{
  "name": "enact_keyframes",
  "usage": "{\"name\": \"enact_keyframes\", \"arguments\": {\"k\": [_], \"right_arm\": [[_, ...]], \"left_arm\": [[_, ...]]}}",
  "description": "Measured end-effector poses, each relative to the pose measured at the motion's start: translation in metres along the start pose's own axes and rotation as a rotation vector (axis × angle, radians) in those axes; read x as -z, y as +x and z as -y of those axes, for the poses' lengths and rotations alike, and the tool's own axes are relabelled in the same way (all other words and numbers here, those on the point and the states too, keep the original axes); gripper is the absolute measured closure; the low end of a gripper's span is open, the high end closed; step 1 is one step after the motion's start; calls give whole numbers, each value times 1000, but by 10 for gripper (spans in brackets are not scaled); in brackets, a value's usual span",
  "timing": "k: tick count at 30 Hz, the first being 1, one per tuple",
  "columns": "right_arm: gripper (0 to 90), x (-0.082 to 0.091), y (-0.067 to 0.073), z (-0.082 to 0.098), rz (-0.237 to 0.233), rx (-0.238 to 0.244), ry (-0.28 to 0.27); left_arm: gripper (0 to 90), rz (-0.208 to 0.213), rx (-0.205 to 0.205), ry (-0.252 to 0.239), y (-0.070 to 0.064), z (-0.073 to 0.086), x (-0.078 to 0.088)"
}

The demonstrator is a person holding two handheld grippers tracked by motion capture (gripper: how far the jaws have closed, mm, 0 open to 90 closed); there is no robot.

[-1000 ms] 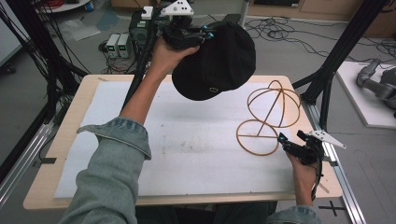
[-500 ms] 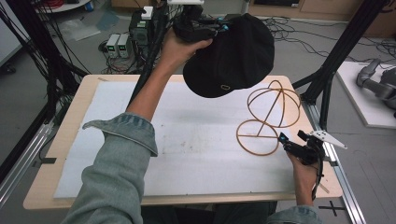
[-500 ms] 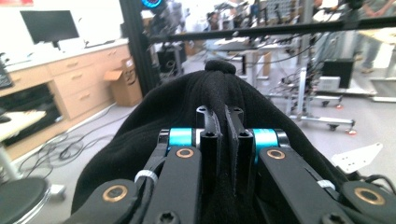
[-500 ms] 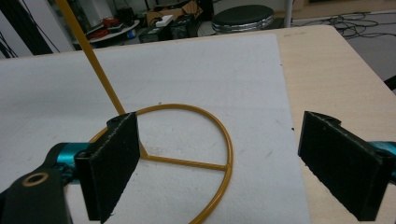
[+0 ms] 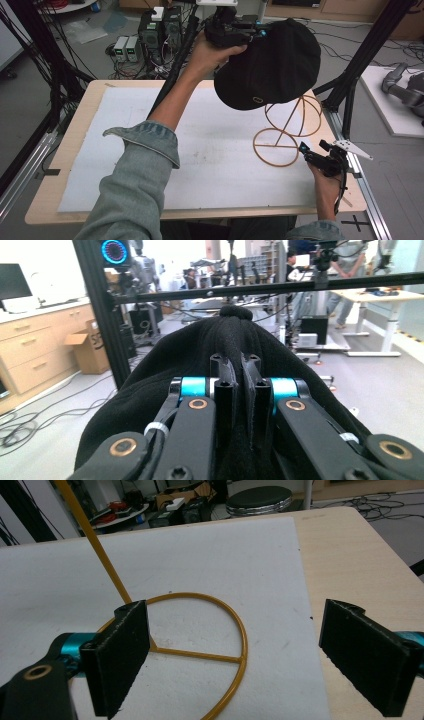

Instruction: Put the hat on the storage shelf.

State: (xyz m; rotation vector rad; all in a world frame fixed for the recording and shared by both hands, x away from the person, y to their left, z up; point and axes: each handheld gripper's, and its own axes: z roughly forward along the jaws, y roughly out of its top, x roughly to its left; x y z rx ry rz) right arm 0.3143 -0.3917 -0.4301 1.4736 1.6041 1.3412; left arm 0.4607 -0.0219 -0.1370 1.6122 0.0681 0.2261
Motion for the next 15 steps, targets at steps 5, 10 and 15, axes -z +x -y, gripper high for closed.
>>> {"name": "enact_keyframes", "arguments": {"k": [5, 10, 15], "right_arm": [[128, 1, -1, 0, 3, 0, 2], [128, 1, -2, 0, 2, 0, -2], [128, 1, -2, 0, 2, -6, -4]], "left_arm": [[856, 35, -4, 18, -3, 3, -13], [855, 77, -5, 40, -6, 11, -27], [855, 96, 3, 63, -7, 19, -40]]}}
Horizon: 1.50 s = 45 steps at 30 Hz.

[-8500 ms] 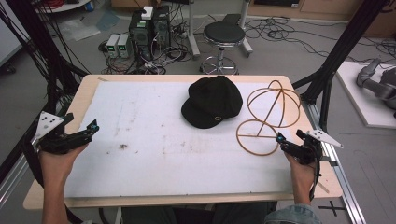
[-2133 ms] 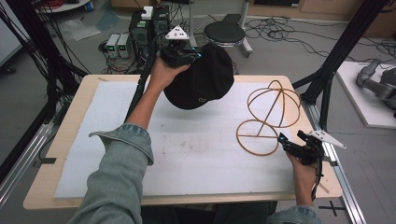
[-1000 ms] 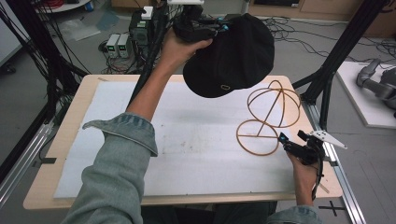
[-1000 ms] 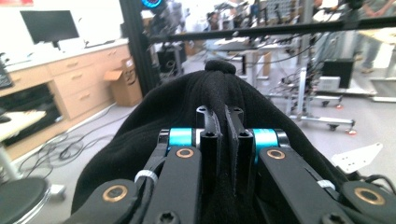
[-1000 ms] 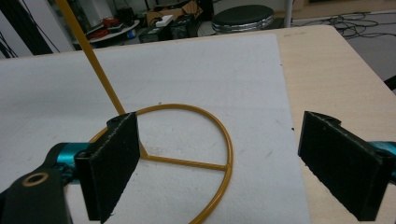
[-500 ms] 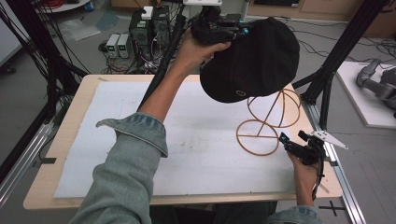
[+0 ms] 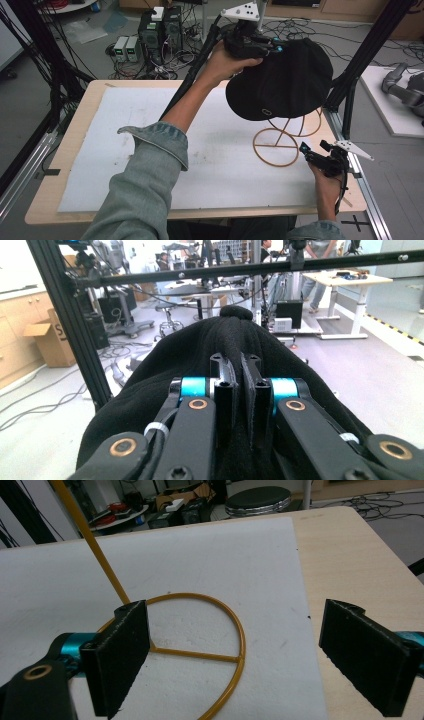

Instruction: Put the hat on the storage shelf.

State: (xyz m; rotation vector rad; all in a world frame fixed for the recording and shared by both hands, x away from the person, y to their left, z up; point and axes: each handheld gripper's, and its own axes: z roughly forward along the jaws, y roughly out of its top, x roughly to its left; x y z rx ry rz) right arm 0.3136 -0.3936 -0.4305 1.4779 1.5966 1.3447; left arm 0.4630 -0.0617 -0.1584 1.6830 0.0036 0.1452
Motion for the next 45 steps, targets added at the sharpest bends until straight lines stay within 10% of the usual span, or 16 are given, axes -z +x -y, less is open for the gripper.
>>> {"name": "enact_keyframes", "arguments": {"k": [45], "right_arm": [[128, 2, -3, 1, 9, -8, 5]], "left_arm": [[801, 108, 65, 198, 9, 57, -55]]}}
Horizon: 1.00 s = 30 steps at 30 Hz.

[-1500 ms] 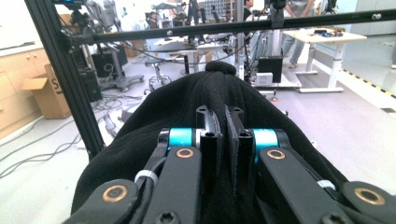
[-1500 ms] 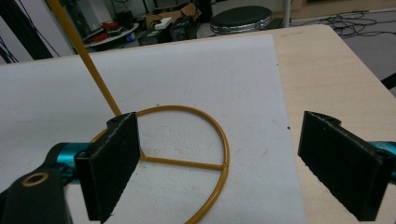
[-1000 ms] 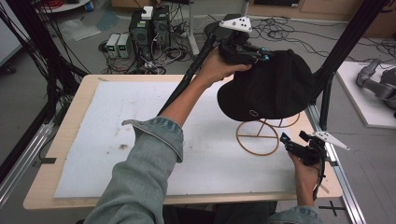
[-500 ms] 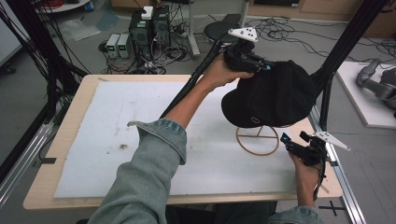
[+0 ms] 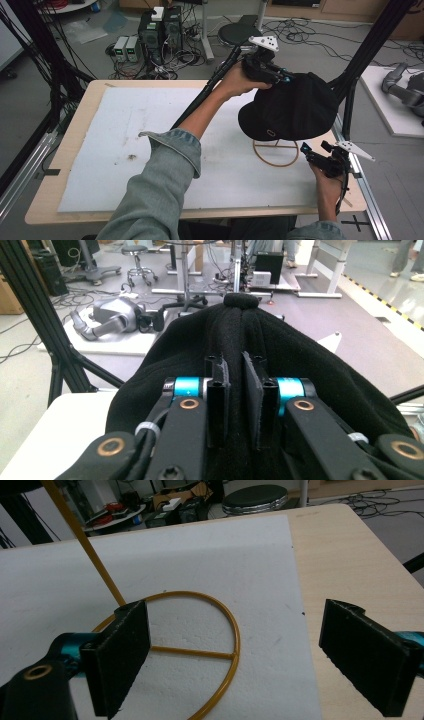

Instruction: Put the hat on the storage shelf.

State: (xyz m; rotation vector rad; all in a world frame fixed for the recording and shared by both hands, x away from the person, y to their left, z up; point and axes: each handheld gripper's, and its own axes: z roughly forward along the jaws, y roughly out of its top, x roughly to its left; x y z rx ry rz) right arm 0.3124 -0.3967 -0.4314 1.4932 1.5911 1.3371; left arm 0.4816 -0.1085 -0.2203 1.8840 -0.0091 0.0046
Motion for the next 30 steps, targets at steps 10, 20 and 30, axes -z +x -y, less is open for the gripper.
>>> {"name": "enact_keyframes", "arguments": {"k": [10, 20, 30], "right_arm": [[128, 0, 0, 0, 3, -8, 0], [128, 0, -1, 0, 5, -4, 5], [128, -1, -2, 0, 5, -5, 3]], "left_arm": [[746, 9, 0, 47, 0, 6, -4], [669, -2, -7, 59, 0, 9, -5], [585, -36, -15, 74, -1, 7, 10]]}}
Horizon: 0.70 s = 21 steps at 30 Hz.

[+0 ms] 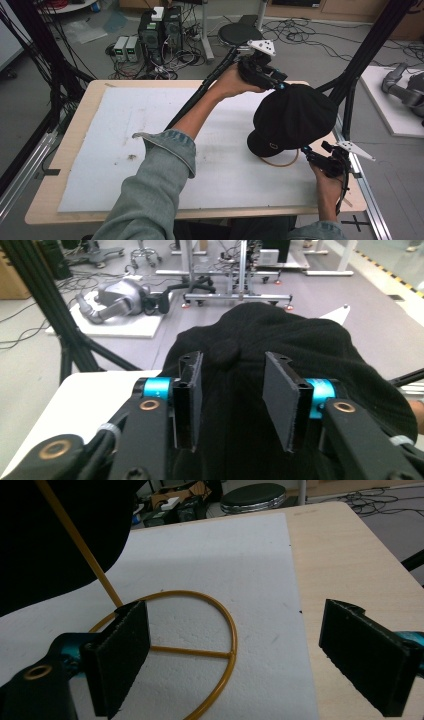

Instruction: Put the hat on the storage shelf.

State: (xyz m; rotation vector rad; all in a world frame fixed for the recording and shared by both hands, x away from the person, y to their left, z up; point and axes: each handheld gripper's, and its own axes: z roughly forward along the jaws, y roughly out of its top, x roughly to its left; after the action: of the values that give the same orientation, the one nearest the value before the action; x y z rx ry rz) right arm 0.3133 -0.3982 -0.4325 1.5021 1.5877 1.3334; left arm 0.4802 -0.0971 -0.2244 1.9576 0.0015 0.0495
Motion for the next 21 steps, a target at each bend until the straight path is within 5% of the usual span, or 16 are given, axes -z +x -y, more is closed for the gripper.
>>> {"name": "enact_keyframes", "arguments": {"k": [11, 14, 19, 21], "right_arm": [[128, 0, 2, 0, 1, 8, 7], [128, 0, 2, 0, 1, 8, 2], [128, 0, 2, 0, 2, 6, 4], [128, 0, 3, -1, 3, 8, 9]], "left_arm": [[483, -98, 6, 78, -2, 12, 41], [467, -133, -20, 125, -5, 16, 53], [456, -182, -4, 82, -6, 25, 80], [443, -199, 11, 103, -6, 28, 88]]}}
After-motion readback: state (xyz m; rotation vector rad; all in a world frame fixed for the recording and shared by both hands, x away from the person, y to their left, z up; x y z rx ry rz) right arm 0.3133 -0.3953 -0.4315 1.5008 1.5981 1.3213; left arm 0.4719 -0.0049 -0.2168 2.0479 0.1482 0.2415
